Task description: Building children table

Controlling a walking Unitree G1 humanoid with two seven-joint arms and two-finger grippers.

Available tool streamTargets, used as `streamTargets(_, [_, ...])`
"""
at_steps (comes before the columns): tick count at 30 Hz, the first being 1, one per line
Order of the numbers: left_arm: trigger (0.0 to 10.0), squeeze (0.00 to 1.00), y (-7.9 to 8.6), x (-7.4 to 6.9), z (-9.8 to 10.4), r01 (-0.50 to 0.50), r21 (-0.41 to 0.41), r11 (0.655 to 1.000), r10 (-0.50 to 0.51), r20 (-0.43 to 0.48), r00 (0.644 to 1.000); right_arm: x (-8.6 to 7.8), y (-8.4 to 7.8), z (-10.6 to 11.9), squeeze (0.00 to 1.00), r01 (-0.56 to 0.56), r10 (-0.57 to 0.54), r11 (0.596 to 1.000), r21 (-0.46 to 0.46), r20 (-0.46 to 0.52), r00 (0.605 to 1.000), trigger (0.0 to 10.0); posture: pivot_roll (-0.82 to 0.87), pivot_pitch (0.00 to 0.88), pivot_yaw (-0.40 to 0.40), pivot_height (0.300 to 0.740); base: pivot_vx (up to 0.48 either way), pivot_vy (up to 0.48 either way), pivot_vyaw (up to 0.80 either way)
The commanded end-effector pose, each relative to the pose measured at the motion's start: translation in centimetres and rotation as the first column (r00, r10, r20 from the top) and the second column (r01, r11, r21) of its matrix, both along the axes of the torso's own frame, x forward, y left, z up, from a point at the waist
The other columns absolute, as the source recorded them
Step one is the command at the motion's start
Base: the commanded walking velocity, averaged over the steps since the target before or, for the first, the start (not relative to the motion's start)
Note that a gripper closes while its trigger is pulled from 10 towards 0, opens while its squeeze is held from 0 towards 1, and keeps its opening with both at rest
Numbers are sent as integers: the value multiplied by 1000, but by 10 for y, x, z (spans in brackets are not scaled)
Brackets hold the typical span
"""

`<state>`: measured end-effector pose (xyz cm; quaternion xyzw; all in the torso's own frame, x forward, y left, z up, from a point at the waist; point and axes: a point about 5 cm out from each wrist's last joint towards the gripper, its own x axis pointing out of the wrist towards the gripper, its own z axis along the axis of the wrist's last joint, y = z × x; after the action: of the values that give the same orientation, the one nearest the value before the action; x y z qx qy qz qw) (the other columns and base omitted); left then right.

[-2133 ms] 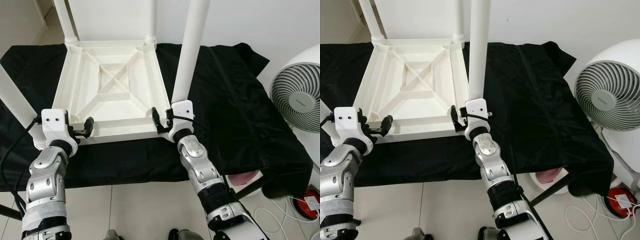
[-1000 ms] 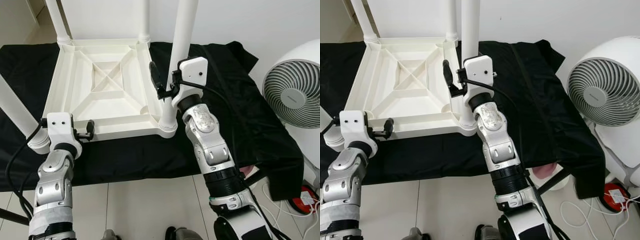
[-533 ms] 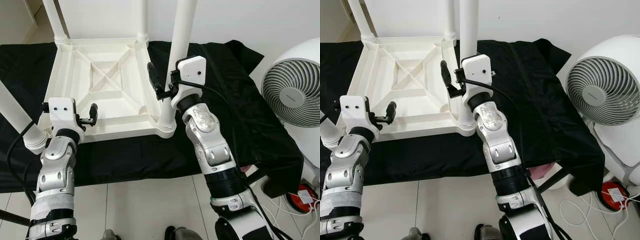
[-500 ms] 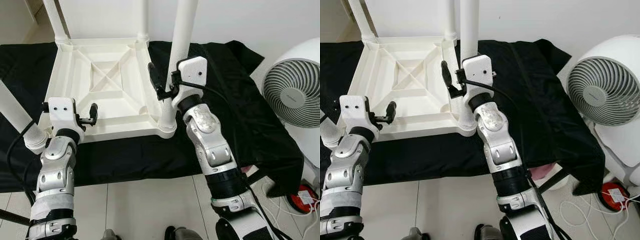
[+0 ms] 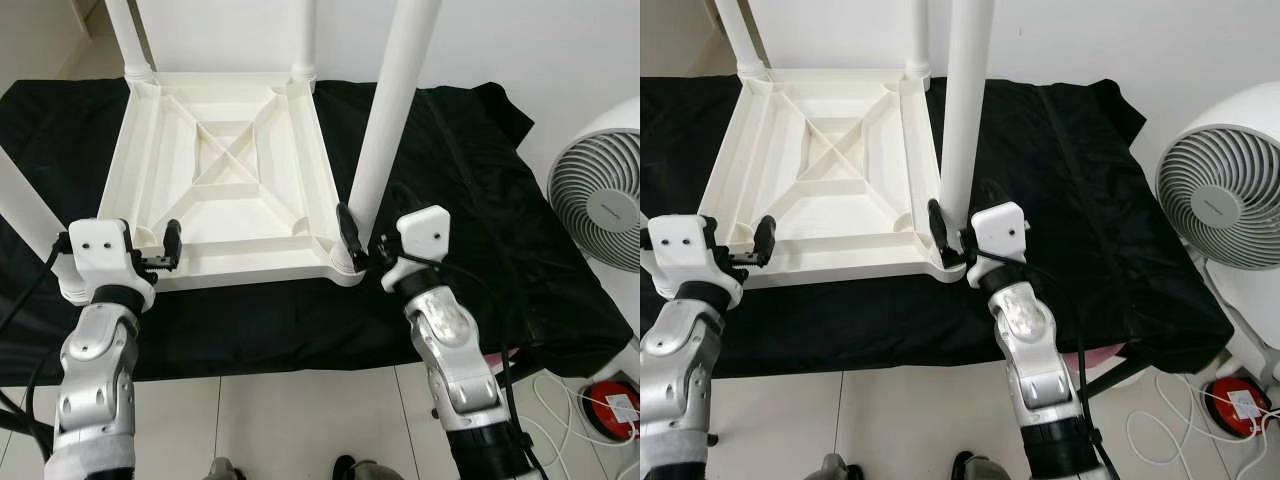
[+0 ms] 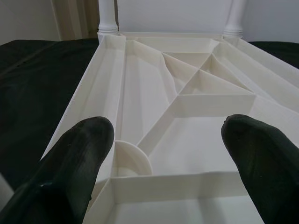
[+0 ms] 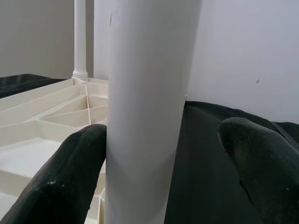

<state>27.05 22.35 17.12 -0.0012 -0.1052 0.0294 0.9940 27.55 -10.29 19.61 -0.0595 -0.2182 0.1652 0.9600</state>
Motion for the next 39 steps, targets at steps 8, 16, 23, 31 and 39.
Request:
streamTargets(8, [10000, 0, -12, -19, -5, 93, 6, 996, -93, 8, 996, -18, -11, -9, 0, 11, -11, 1000, -14, 2, 1000, 10000, -46, 116, 24, 740, 0, 0, 0])
streamTargets(16, [10000, 0, -24, -40, -25, 141, -4, 990, -141, -28, 990, -26, -39, -42, 0, 124, -126, 992, -27, -72, 989, 10000, -54, 89, 44, 740, 0, 0, 0])
streamTargets(23, [10000, 0, -26, -60, -23, 118, -21, 993, -119, -30, 992, -39, -46, -39, 0, 164, -165, 986, -31, -55, 985, 10000, -57, 56, 50, 740, 0, 0, 0])
streamTargets(31, [10000, 0, -30, -56, -33, 139, 3, 990, -139, -50, 989, -39, -51, -60, 0, 155, -162, 986, -67, -103, 981, 10000, -68, 4, 53, 740, 0, 0, 0])
streamTargets(39, [10000, 0, -39, -46, -30, 224, 20, 974, -223, -41, 974, -35, -40, -66, 0, 82, -91, 994, -75, -115, 989, 10000, -58, 40, 53, 740, 0, 0, 0])
